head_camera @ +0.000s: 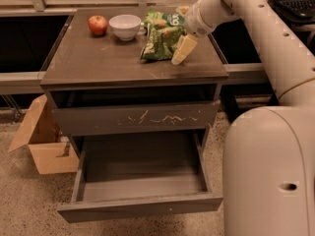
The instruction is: Place green jalapeno chip bag into middle drawer
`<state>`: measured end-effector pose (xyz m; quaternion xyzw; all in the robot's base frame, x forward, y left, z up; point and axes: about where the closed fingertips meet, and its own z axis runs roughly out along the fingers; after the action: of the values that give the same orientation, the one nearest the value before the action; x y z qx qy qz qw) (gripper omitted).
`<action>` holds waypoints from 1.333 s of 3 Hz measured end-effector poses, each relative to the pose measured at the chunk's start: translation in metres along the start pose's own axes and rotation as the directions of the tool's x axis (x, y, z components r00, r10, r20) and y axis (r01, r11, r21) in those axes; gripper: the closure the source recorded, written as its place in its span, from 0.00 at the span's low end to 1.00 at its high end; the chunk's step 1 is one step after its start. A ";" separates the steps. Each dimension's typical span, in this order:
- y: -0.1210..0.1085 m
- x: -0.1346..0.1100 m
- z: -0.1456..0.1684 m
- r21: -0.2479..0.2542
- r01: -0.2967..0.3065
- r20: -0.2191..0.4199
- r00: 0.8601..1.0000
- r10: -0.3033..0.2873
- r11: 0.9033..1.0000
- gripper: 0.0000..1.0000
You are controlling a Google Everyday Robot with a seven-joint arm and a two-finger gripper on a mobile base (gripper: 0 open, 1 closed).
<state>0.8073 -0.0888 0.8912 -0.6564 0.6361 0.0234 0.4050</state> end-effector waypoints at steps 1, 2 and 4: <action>-0.007 0.002 0.016 0.000 -0.013 -0.012 1.000 0.013 1.000 0.19; -0.006 0.005 0.033 -0.019 -0.031 -0.023 0.999 0.031 0.999 0.42; 0.005 -0.003 0.033 -0.053 -0.025 0.009 1.000 0.026 0.998 0.89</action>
Offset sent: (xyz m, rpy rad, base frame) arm 0.0384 0.0131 -0.0255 -0.0133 0.0598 -0.0371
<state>0.8183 -0.0674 0.8685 -0.6584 0.6416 0.0484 0.3904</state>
